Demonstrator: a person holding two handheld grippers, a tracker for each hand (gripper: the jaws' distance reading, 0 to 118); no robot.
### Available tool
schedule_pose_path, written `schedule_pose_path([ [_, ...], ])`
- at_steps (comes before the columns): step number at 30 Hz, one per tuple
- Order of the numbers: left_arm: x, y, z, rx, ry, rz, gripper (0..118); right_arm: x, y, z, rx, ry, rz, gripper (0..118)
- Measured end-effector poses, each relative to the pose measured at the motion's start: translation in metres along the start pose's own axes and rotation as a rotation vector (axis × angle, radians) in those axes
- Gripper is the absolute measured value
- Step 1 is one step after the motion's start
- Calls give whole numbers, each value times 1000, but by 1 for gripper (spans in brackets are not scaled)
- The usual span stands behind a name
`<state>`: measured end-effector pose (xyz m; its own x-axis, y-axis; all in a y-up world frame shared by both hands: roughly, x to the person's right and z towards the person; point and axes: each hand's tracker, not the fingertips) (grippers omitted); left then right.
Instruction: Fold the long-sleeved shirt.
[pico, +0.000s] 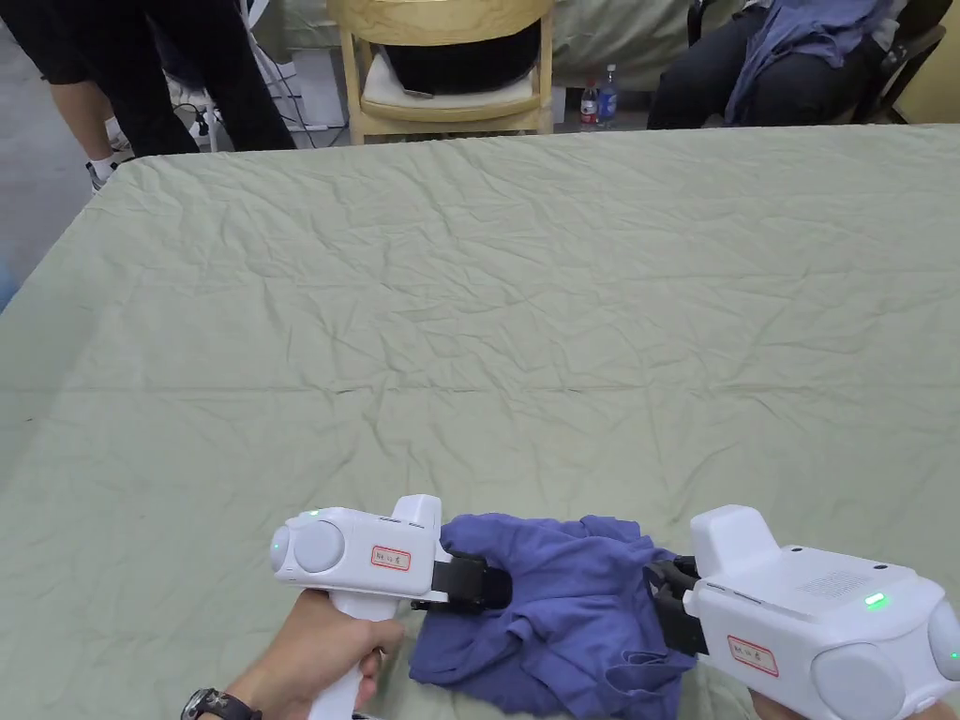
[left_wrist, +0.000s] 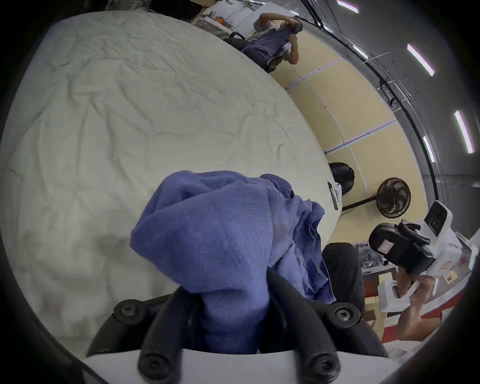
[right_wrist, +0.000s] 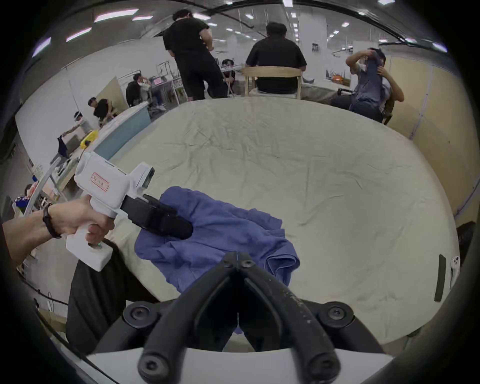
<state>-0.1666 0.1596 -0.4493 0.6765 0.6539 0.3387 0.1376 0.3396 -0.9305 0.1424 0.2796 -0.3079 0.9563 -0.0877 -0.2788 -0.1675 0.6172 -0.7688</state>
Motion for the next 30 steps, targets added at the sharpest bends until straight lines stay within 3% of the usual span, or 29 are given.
schedule_pose_path([
  [6, -51, 4, 57, 27, 80, 25, 12, -51, 34, -33, -6, 76, 91, 0],
  [15, -166, 3, 170, 47, 256, 107, 12, -168, 98, -106, -33, 266, 250, 0],
  [20, -227, -1, 233, 51, 314, 151, 11, -221, 124, -138, -36, 345, 296, 0],
  [30, -305, -9, 325, 2, 523, 207, 11, -263, 137, -173, -62, 397, 333, 0],
])
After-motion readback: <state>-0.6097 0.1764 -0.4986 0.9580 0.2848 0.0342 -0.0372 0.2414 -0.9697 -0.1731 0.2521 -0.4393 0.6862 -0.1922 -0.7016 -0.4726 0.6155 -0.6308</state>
